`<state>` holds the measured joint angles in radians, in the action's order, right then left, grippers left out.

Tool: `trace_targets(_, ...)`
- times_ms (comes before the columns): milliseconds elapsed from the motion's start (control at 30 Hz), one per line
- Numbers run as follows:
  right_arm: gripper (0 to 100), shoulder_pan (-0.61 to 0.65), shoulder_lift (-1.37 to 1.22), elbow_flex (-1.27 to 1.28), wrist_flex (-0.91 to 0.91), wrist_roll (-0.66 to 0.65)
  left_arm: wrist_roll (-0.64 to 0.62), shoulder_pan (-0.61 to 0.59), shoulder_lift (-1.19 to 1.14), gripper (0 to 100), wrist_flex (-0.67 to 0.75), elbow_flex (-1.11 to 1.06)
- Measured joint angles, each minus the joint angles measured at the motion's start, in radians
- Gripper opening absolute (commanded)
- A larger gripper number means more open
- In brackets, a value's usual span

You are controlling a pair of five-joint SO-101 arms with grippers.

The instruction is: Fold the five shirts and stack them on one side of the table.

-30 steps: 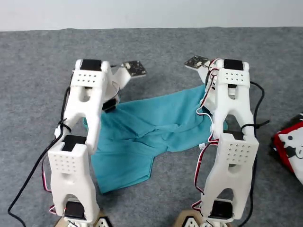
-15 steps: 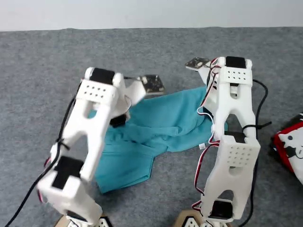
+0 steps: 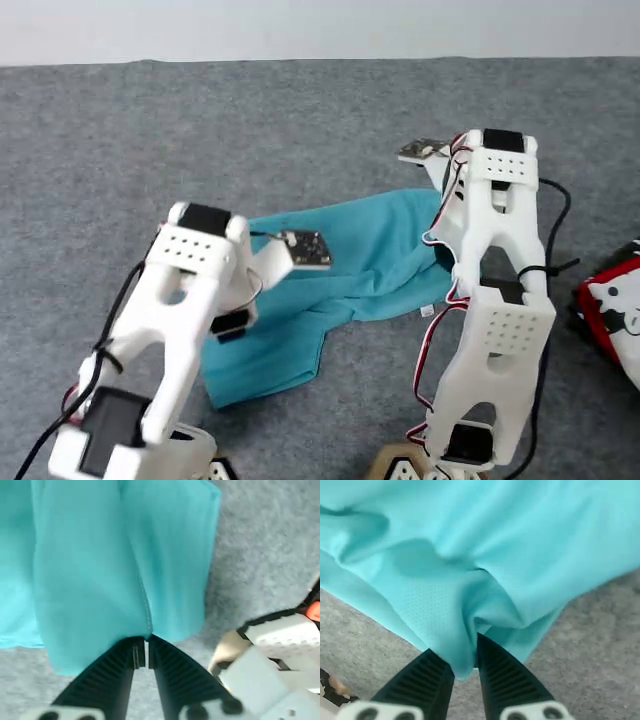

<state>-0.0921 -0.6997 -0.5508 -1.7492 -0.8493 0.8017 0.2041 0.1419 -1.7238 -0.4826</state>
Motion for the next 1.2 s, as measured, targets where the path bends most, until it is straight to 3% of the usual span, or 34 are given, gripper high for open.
trace_targets(267,0.9,-0.057,0.026,0.0,0.0,-0.048,0.0,-0.041,0.114,0,0.0,-0.157)
trace_targets(1200,0.9,-0.133,0.272,0.0,-0.003,-0.238,0.0,-0.058,0.226,0,0.0,-0.034)
